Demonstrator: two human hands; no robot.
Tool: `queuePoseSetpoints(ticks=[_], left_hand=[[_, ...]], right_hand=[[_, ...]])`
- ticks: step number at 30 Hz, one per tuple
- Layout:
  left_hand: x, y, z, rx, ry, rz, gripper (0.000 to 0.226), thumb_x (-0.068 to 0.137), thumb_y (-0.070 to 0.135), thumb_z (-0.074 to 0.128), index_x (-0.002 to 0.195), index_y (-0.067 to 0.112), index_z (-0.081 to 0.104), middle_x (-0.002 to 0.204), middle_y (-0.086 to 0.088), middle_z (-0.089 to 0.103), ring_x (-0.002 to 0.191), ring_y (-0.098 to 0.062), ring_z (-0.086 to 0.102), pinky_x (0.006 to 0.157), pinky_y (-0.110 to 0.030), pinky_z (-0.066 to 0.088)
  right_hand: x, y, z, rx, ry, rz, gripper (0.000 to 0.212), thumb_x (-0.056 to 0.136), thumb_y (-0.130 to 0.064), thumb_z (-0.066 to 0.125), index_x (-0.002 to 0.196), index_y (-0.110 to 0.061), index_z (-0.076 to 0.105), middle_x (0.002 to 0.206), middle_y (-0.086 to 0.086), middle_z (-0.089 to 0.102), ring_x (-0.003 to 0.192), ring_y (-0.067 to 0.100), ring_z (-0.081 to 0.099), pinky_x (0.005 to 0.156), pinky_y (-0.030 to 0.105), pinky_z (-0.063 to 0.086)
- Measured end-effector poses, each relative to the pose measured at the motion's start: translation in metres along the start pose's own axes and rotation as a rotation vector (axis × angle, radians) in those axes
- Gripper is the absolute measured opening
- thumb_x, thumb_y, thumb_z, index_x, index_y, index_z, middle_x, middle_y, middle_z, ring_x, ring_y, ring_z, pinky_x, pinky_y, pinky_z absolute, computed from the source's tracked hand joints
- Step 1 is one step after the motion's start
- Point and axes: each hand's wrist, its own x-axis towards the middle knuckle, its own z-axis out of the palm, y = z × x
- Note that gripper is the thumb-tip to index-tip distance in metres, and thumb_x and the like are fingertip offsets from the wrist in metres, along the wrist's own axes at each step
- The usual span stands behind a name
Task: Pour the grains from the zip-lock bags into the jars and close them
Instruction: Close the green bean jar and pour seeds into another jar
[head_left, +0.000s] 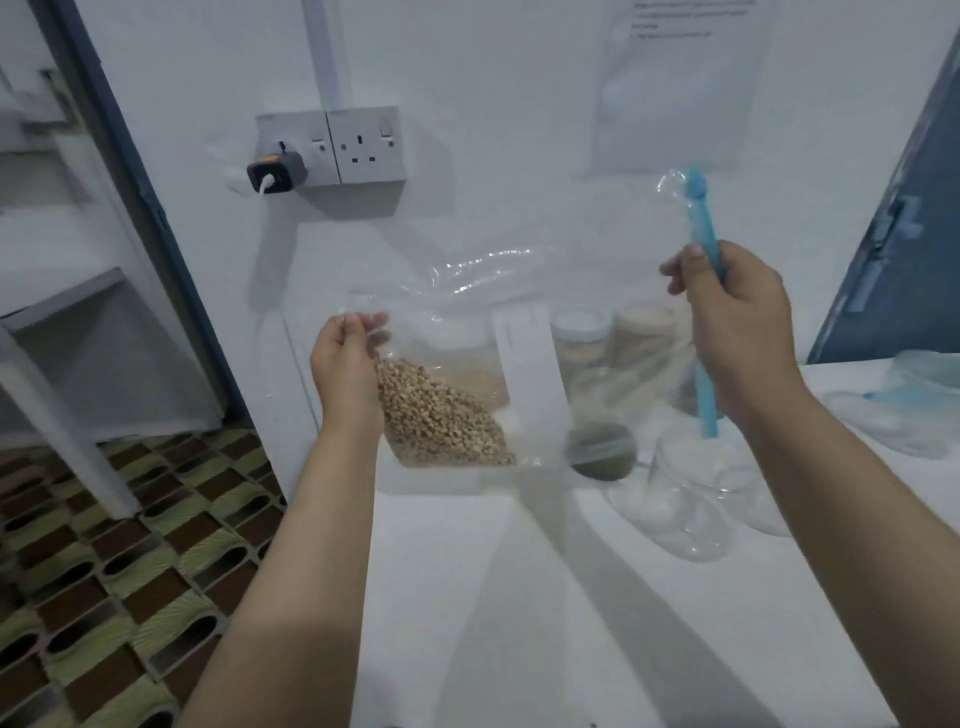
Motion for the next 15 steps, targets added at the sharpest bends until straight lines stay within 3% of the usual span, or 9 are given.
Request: queuePoseSetpoints(ticks=[8,11,15], left_hand=[[-0.014,0.038,0.033,0.037,0.121,0.078,0.029,0.105,0.020,0.040,0.079,0.024,0.052,0.088,0.012,0.069,0.070,-0.003,0.058,0.079,-0.022,0.045],[-0.022,0.046,0.038,0.040,0.150,0.092,0.029,0.105,0.020,0.040,0.079,0.024,0.053,0.087,0.011,0.069,0.068,-0.002,0.057,0.077,-0.019,0.044],[-0.033,0.059,0.043,0.053,0.187,0.122,0.028,0.105,0.020,0.041,0.080,0.024,0.053,0.089,0.008,0.069,0.066,-0.002,0.056,0.070,-0.016,0.044]], right_hand=[[0.016,0.007,-0.031,0.095,-0.053,0.037,0.025,0.103,-0.035,0.047,0.089,-0.025,0.065,0.076,-0.014,0.056,0.064,-0.009,0.048,0.066,0.009,0.040],[0.020,0.015,-0.038,0.138,-0.091,0.064,0.026,0.103,-0.037,0.046,0.091,-0.023,0.065,0.076,-0.014,0.055,0.065,-0.007,0.048,0.068,0.013,0.041],[0.024,0.027,-0.041,0.196,-0.109,0.088,0.026,0.103,-0.037,0.046,0.087,-0.026,0.063,0.076,-0.014,0.054,0.066,-0.009,0.049,0.064,0.006,0.039]])
